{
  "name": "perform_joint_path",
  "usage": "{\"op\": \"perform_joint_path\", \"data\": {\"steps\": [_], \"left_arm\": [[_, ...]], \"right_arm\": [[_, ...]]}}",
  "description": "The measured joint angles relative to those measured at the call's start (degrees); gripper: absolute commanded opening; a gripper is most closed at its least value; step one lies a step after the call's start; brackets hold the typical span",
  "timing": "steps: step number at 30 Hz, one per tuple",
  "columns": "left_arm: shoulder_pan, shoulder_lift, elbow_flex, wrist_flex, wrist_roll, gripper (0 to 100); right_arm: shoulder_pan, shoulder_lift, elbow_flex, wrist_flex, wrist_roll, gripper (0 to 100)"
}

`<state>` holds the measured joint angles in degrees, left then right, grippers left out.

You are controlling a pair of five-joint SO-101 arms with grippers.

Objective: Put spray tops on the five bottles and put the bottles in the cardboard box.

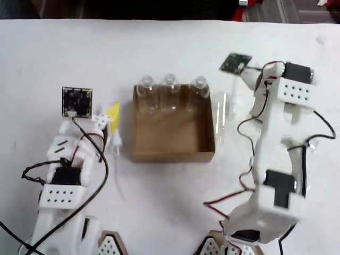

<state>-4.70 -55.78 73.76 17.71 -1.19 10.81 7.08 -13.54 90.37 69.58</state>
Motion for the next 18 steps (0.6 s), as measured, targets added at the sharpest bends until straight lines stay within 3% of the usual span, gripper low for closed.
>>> {"op": "perform_joint_path", "data": {"steps": [9,18], "left_arm": [[0.00,0.00,0.00,0.00,0.00,23],[0.00,0.00,0.00,0.00,0.00,23]], "right_arm": [[-4.57,-16.79,0.00,3.69,-19.16,1.6],[-17.14,-30.07,3.08,6.68,-35.08,1.6]]}}
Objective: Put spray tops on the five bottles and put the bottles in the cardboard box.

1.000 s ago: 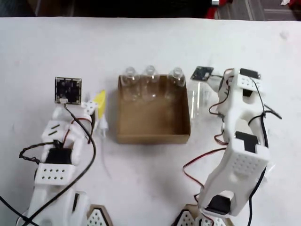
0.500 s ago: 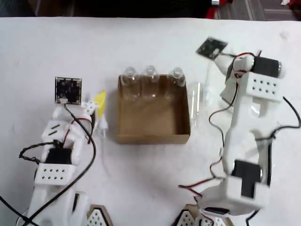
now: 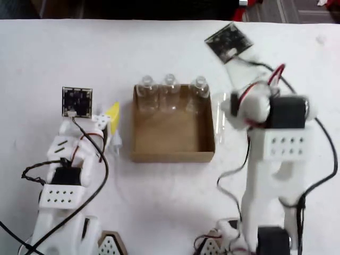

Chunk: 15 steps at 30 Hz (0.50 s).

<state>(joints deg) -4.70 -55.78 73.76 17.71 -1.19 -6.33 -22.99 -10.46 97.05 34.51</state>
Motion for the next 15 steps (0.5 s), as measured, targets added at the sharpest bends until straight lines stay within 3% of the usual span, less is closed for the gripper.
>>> {"op": "perform_joint_path", "data": {"steps": [5,11,15], "left_arm": [[0.00,0.00,0.00,0.00,0.00,23],[0.00,0.00,0.00,0.00,0.00,23],[0.00,0.00,0.00,0.00,0.00,23]], "right_arm": [[-10.20,-10.55,12.13,-7.12,-2.20,1.6],[-19.43,-24.35,33.14,-25.58,-2.99,1.6],[-20.57,-33.14,45.10,-40.53,-10.99,1.6]]}}
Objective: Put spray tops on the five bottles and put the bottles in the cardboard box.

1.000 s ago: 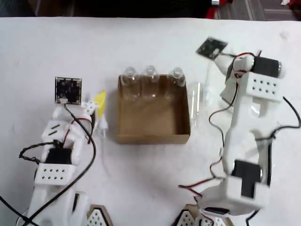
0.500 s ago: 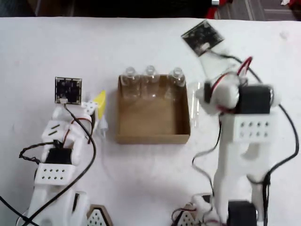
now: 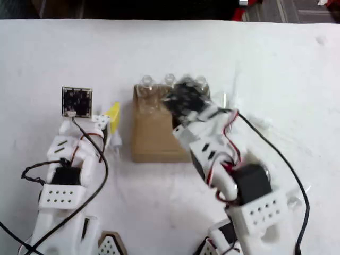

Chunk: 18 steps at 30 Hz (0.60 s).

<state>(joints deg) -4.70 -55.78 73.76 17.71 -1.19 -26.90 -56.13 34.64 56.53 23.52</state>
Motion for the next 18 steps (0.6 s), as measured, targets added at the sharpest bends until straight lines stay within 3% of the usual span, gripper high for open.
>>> {"op": "perform_joint_path", "data": {"steps": [6,9,14,18], "left_arm": [[-1.32,0.00,0.00,0.00,0.00,23],[-2.37,0.00,0.00,0.00,1.49,23],[-2.99,0.00,0.00,0.00,2.73,23],[-3.25,0.00,0.00,0.00,2.73,23]], "right_arm": [[-0.70,-5.63,18.37,-25.14,-21.98,1.6],[-1.85,-5.89,28.40,-40.70,-28.48,1.6],[-6.86,-5.89,43.87,-67.78,-25.49,1.7],[-10.46,-4.84,47.82,-76.22,-18.20,1.7]]}}
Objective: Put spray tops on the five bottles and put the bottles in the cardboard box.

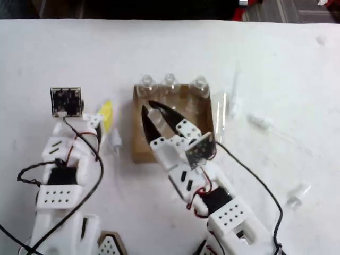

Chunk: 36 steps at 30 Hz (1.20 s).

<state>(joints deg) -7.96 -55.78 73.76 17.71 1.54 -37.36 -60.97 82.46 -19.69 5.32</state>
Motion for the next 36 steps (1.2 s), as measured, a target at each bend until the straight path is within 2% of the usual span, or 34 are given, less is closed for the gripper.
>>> {"op": "perform_joint_path", "data": {"steps": [10,16,25,36], "left_arm": [[-0.09,0.00,0.00,0.00,0.00,23],[-0.09,0.00,0.00,-1.49,0.00,23],[-0.09,0.00,0.00,-1.93,0.00,23],[-0.09,0.00,0.00,-1.93,0.00,23]], "right_arm": [[-0.44,21.36,0.26,-18.20,1.05,1.7],[-0.79,32.09,0.26,-25.58,1.05,1.7],[-2.64,41.23,-1.14,-27.52,1.05,1.7],[-3.69,42.46,-1.85,-28.04,1.14,2.9]]}}
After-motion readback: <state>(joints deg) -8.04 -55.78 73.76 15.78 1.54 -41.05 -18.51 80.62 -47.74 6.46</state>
